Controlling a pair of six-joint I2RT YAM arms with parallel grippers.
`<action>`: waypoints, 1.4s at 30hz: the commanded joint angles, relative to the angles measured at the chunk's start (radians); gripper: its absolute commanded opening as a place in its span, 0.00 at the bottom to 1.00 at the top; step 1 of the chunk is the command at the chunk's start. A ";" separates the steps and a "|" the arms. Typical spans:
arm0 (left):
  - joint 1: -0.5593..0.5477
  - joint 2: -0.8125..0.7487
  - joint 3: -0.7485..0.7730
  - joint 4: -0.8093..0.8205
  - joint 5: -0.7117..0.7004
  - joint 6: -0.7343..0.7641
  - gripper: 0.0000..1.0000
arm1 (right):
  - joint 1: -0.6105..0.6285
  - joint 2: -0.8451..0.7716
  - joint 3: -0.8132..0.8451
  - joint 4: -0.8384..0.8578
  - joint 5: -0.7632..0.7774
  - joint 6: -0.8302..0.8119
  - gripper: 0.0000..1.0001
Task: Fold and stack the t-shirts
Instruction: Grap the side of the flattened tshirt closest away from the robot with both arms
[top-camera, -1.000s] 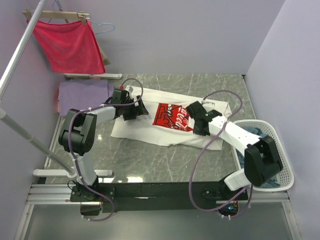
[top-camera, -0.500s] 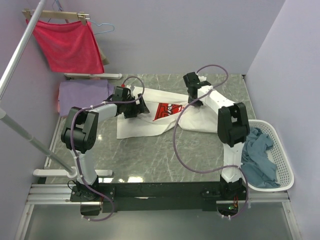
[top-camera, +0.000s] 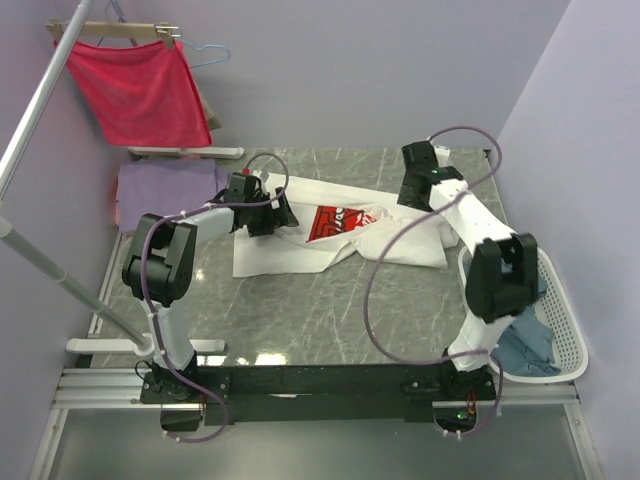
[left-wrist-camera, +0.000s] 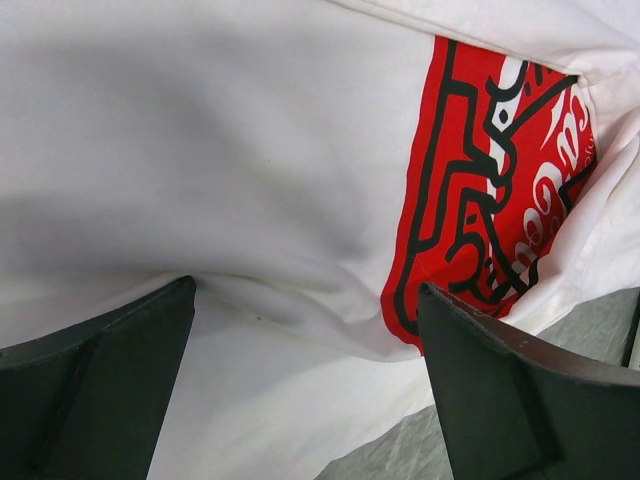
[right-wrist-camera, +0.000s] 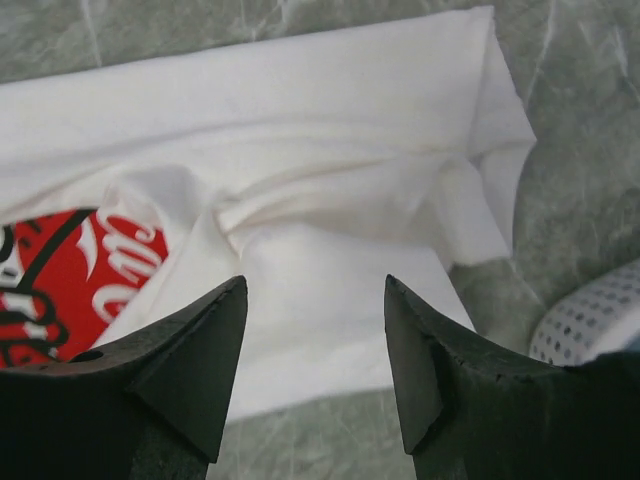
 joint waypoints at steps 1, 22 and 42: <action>-0.003 0.005 -0.006 -0.027 -0.011 0.009 0.99 | 0.023 -0.204 -0.136 -0.045 -0.048 0.022 0.64; -0.003 -0.003 -0.052 0.007 -0.003 0.001 1.00 | 0.057 -0.294 -0.586 0.133 -0.059 0.110 0.64; -0.003 0.017 -0.048 -0.004 -0.020 0.004 0.99 | 0.061 -0.133 -0.492 0.219 -0.002 0.071 0.19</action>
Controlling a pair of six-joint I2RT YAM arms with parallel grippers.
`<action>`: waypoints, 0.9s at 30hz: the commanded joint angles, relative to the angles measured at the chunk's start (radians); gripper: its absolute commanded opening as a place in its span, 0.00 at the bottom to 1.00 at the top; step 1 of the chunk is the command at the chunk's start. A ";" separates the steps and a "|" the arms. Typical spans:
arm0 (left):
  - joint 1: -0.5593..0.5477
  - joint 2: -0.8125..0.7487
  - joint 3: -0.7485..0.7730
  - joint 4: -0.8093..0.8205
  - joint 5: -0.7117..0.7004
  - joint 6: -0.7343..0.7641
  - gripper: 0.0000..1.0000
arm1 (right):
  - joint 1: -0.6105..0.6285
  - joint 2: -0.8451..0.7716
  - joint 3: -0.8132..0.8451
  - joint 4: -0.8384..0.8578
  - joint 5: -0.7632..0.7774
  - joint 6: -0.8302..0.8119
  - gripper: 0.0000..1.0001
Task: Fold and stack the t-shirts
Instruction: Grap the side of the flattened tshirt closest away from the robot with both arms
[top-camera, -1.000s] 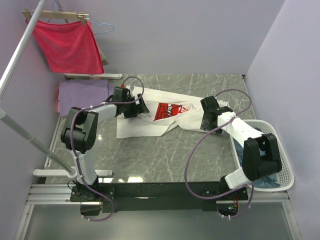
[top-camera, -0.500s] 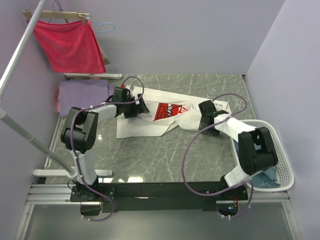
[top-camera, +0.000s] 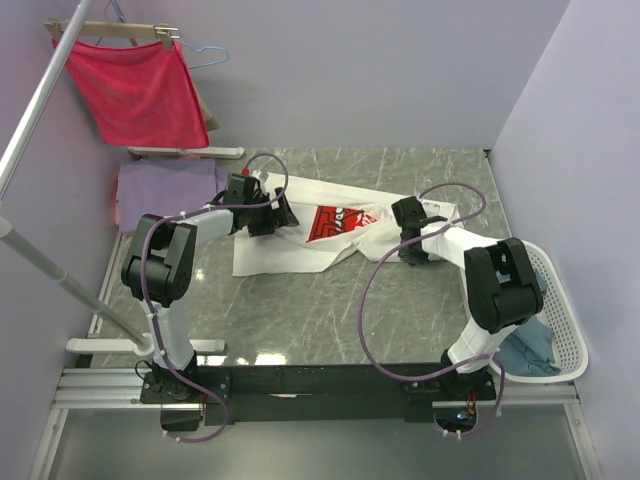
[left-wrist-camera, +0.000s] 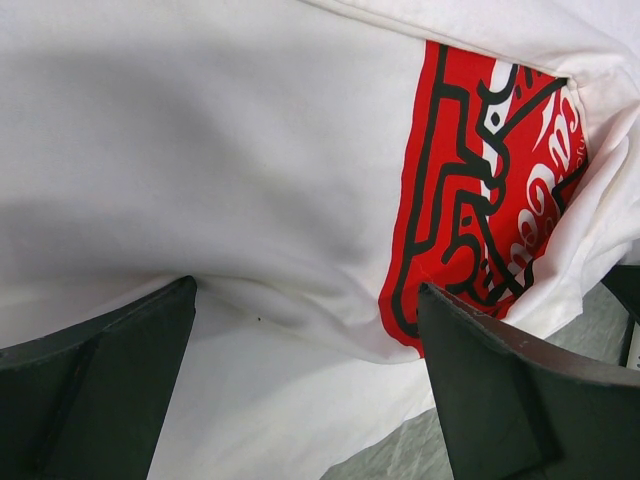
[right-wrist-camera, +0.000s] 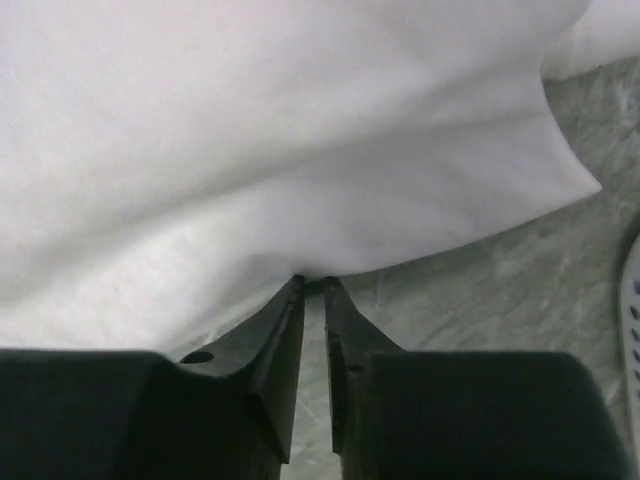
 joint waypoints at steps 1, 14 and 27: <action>-0.003 0.020 -0.023 -0.052 -0.032 0.005 0.99 | 0.006 0.021 0.057 0.019 0.038 -0.009 0.04; -0.003 0.046 0.001 -0.066 -0.025 0.010 1.00 | 0.009 -0.097 0.231 -0.093 -0.034 -0.056 0.00; -0.003 0.046 0.003 -0.087 -0.040 0.022 0.99 | 0.005 0.152 0.522 -0.163 -0.063 -0.099 0.48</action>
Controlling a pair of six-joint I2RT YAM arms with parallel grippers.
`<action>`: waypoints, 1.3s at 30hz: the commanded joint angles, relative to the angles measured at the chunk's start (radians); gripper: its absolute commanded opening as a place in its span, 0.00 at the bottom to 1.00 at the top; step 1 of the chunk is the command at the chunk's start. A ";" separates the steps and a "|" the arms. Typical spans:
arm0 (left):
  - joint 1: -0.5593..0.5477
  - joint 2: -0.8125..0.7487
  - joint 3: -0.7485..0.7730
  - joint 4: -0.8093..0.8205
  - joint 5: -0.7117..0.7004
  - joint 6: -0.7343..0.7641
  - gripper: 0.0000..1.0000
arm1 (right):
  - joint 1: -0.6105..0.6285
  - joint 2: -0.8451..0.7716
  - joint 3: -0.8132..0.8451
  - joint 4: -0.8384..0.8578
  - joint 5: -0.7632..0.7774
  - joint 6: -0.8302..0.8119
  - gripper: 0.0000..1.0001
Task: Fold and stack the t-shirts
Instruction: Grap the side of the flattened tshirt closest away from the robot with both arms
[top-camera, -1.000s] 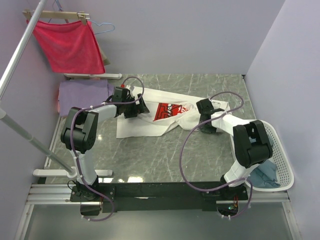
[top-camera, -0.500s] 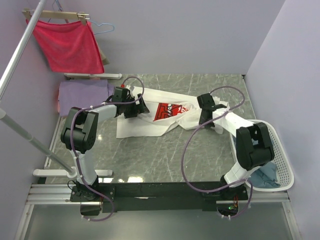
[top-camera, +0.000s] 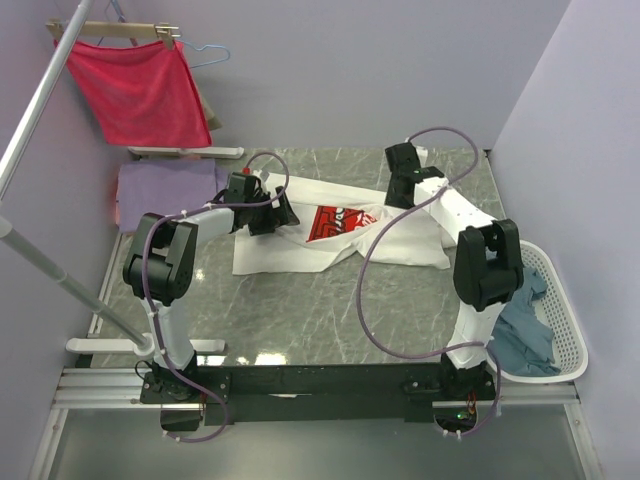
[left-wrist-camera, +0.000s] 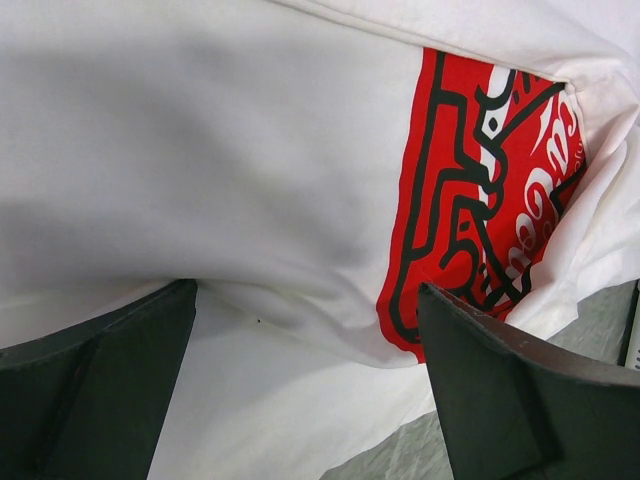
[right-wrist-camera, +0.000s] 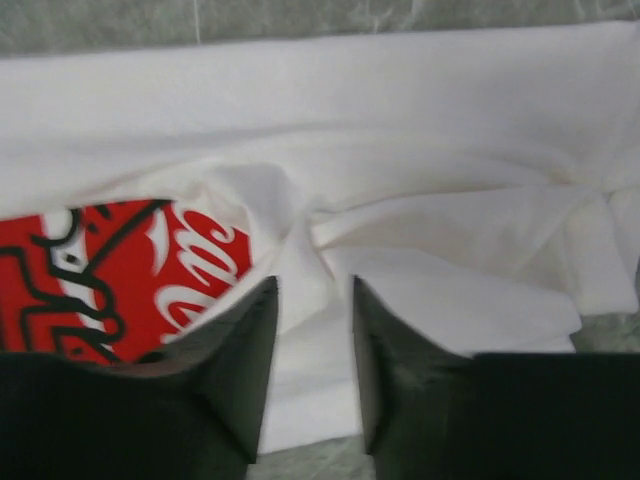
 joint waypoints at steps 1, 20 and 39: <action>-0.003 0.027 -0.021 -0.076 -0.043 0.021 0.99 | 0.003 -0.043 -0.053 -0.041 -0.025 -0.011 0.56; -0.004 0.016 -0.035 -0.058 -0.033 0.012 0.99 | 0.030 -0.266 -0.516 0.082 -0.032 0.076 0.61; -0.004 0.014 -0.035 -0.078 -0.058 0.015 0.99 | 0.027 -0.169 -0.515 0.150 0.002 0.067 0.00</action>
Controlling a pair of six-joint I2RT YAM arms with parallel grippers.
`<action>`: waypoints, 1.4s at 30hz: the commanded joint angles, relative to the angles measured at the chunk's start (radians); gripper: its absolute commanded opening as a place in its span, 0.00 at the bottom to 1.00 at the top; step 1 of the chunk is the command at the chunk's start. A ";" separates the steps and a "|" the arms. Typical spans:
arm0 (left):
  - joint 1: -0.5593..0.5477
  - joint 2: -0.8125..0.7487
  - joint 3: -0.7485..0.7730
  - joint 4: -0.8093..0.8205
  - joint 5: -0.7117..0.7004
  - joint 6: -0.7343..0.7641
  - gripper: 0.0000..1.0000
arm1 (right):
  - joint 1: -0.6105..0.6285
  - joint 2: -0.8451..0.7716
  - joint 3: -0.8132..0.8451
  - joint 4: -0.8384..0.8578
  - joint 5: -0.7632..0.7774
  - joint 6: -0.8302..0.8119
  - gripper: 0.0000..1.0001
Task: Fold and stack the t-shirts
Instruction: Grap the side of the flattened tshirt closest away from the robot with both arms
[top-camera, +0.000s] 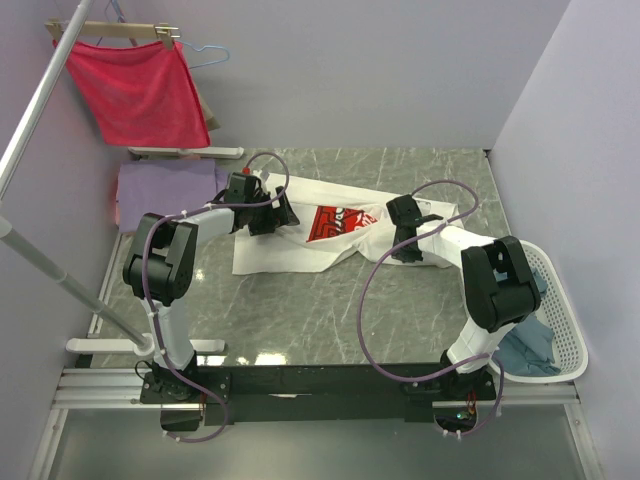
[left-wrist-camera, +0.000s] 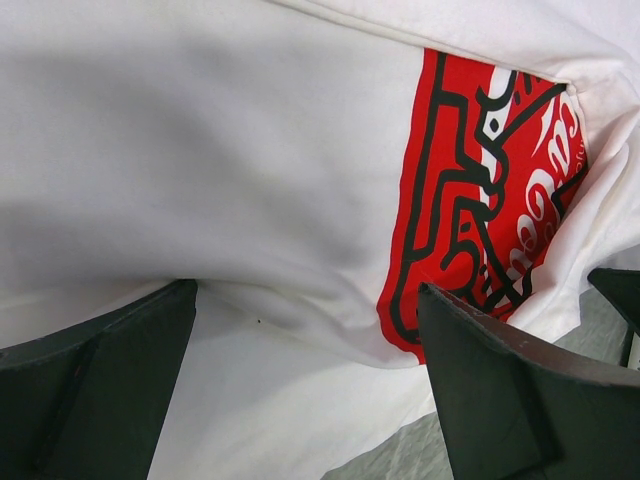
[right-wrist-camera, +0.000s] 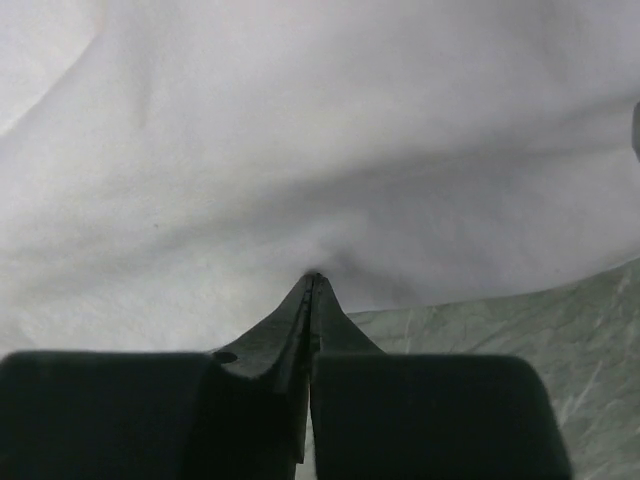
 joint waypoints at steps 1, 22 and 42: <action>-0.003 0.015 -0.034 -0.077 -0.051 0.016 0.99 | 0.001 -0.048 0.002 0.018 0.011 -0.005 0.00; -0.004 0.027 -0.030 -0.069 -0.039 0.014 0.99 | 0.011 -0.095 0.120 -0.045 -0.071 -0.034 0.58; -0.004 0.024 -0.030 -0.091 -0.056 0.025 0.99 | 0.009 0.045 0.042 0.012 -0.004 -0.016 0.67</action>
